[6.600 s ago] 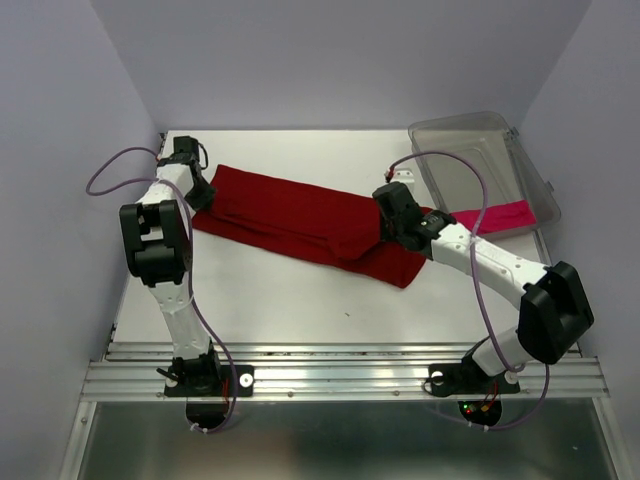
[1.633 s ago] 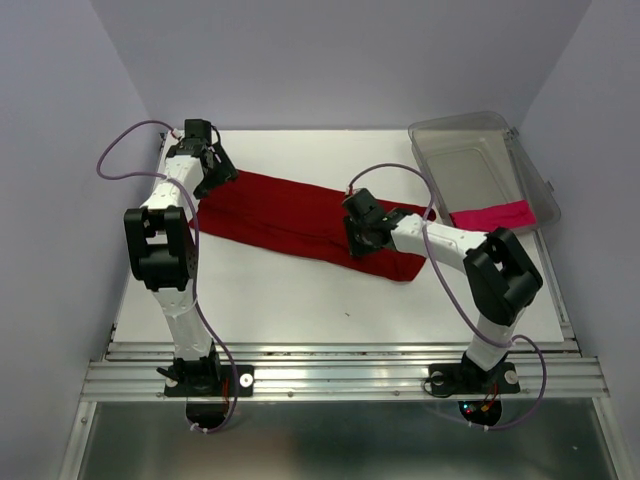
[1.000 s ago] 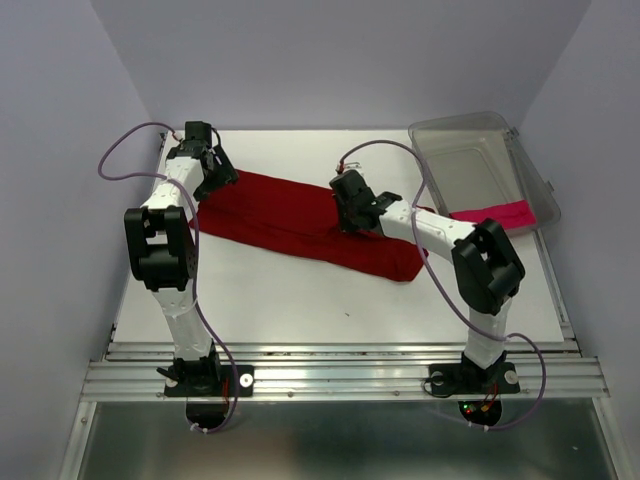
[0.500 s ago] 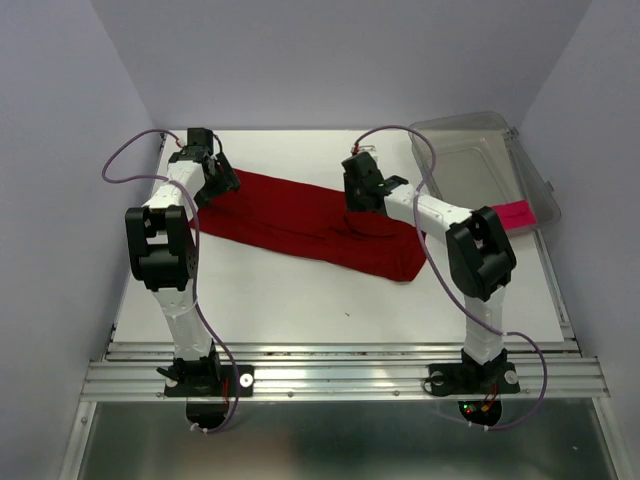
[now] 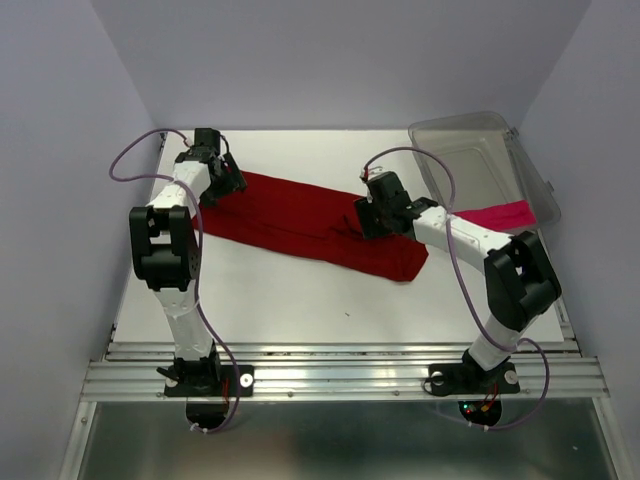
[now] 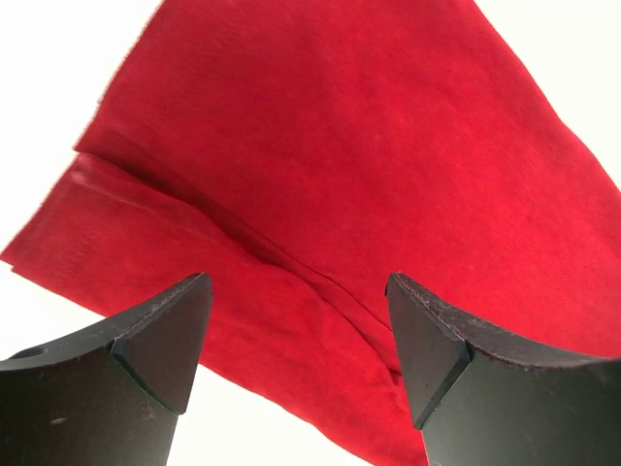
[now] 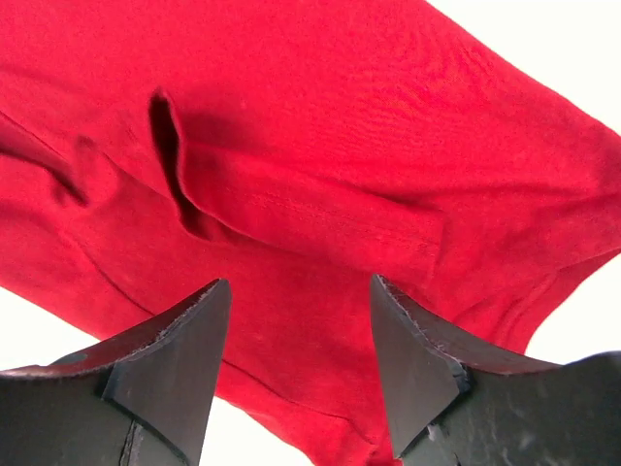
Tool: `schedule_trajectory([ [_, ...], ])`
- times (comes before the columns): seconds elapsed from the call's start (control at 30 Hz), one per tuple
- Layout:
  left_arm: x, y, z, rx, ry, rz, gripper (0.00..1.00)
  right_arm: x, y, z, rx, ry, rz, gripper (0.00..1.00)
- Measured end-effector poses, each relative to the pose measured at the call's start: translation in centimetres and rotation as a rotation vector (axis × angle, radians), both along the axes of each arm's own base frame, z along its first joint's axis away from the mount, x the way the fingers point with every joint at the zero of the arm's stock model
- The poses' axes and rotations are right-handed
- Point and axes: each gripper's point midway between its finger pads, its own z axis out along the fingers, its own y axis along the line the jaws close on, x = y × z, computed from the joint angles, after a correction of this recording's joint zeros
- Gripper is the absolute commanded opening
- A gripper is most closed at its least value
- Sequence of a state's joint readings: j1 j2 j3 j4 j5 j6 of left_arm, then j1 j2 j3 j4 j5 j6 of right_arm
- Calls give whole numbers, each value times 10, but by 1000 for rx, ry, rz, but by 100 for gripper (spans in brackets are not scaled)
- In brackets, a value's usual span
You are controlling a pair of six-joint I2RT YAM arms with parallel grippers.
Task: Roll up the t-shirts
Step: Fold the T-shirt at the center of the board.
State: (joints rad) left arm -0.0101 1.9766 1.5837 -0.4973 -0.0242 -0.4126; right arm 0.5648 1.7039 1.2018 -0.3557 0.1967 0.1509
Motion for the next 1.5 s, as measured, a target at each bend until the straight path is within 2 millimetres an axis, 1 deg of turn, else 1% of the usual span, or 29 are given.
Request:
schedule_trajectory([
  [0.1, 0, -10, 0, -5, 0, -22, 83, -1, -2, -2, -54, -9, 65, 64],
  [0.23, -1, -17, 0, -10, 0, -38, 83, 1, -1, -6, -121, -28, 137, 65],
  [0.33, -1, -17, 0, -12, 0, -38, 83, 3, 3, -17, -172, -22, 180, 66],
  [0.43, -1, -17, 0, -12, 0, -38, 83, 2, 3, -35, -220, 6, 213, 66],
  [0.53, -1, -17, 0, -12, 1, -38, 83, 1, 3, -43, -247, 19, 236, 66],
  [0.63, -1, -17, -1, -12, 3, -39, 83, 2, 3, -47, -261, 22, 245, 65],
  [0.7, -1, -18, -2, -12, 6, -38, 83, 3, 2, -50, -273, 24, 243, 63],
  [0.73, -1, -18, -3, -12, 8, -38, 83, 4, 1, -52, -280, 24, 238, 62],
  [0.77, -1, -18, -4, -12, 9, -38, 83, 5, 0, -54, -287, 26, 234, 58],
  [0.83, -1, -17, -5, -12, 12, -38, 83, 7, -4, -57, -305, 24, 218, 55],
  [0.9, -1, -18, -6, -12, 14, -38, 83, 9, -5, -58, -315, 20, 206, 48],
  [0.97, -1, -17, -7, -12, 16, -38, 83, 13, -6, -56, -321, 7, 193, 42],
  [1.13, -1, -17, -9, -11, 21, -38, 83, 27, 0, -48, -312, -37, 167, 36],
  [1.27, -1, -17, -10, -11, 22, -38, 83, 33, 1, -44, -310, -58, 148, 22],
  [1.3, -1, -17, -10, -11, 22, -38, 83, 34, 0, -43, -309, -62, 141, 15],
  [1.4, -1, -17, -10, -11, 22, -38, 83, 37, 1, -42, -308, -72, 128, 4],
  [1.43, -1, -17, -10, -11, 22, -38, 83, 38, 1, -43, -308, -75, 125, 1],
  [1.5, -1, -17, -10, -11, 22, -39, 83, 41, 1, -43, -313, -80, 115, 1],
])
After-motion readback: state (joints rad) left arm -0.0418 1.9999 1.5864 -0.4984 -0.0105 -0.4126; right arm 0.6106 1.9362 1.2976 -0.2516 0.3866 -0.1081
